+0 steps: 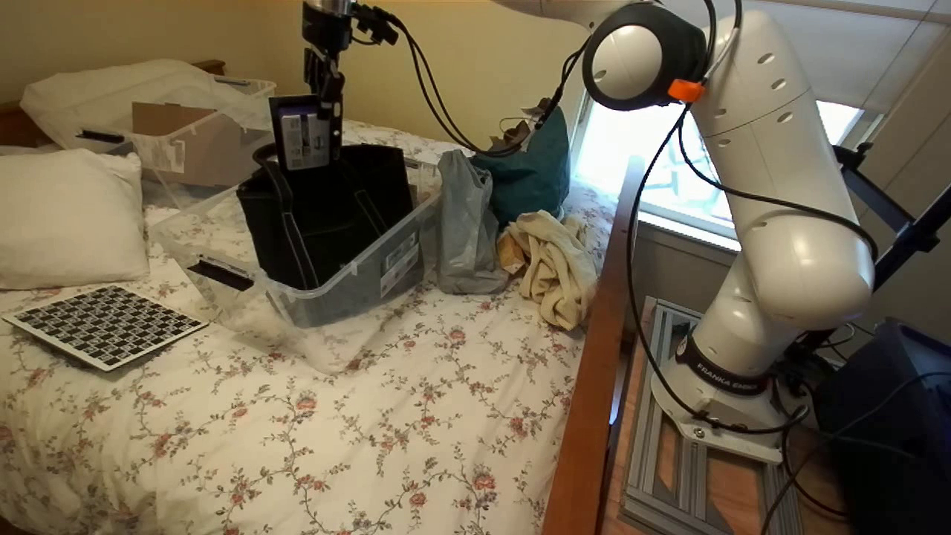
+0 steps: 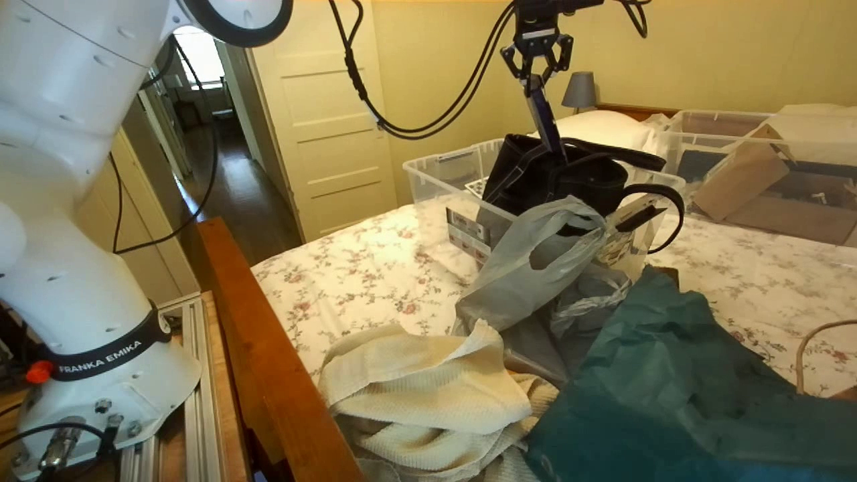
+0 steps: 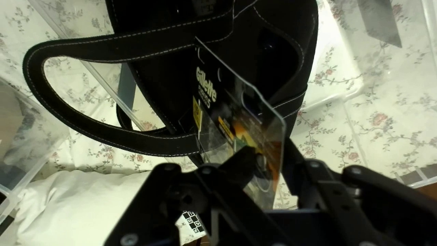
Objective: Pick up the object from the packet of the bag and put it in the other packet of the bag
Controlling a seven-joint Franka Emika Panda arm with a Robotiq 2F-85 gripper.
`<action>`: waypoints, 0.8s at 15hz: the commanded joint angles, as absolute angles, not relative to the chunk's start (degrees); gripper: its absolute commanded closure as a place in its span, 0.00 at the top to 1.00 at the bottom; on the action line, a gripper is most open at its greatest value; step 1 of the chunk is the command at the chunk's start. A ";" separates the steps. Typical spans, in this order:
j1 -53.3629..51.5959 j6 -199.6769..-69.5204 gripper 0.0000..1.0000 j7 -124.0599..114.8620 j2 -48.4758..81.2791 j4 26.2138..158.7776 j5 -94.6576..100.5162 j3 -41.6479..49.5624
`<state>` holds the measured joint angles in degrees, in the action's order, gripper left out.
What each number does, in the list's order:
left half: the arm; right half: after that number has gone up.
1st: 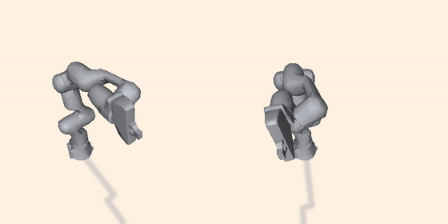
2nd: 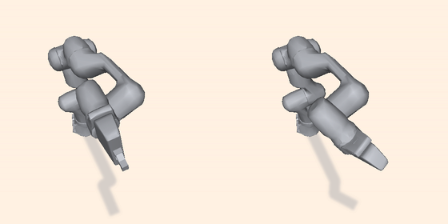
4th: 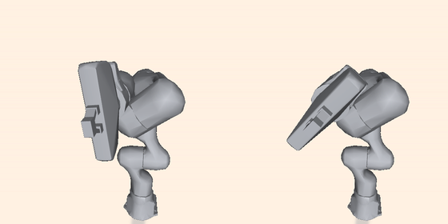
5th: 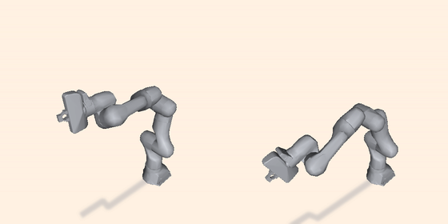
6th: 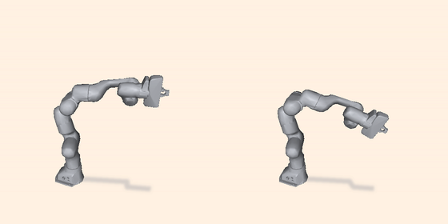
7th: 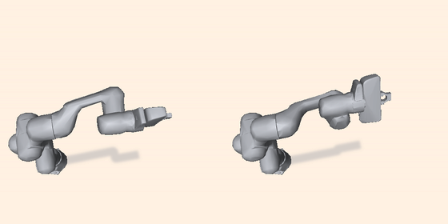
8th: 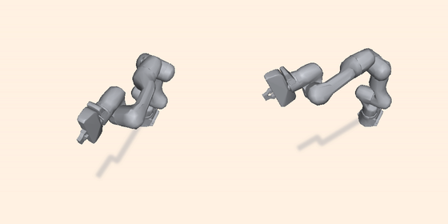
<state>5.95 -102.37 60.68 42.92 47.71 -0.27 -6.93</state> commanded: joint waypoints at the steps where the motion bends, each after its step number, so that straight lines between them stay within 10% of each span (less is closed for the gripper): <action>1: 6.29 -105.56 0.07 61.39 42.00 50.22 -0.73 -7.30; 12: 5.82 -109.17 0.07 58.66 36.15 55.21 0.65 -5.90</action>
<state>5.86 -106.90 60.32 40.80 49.74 -0.20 -6.71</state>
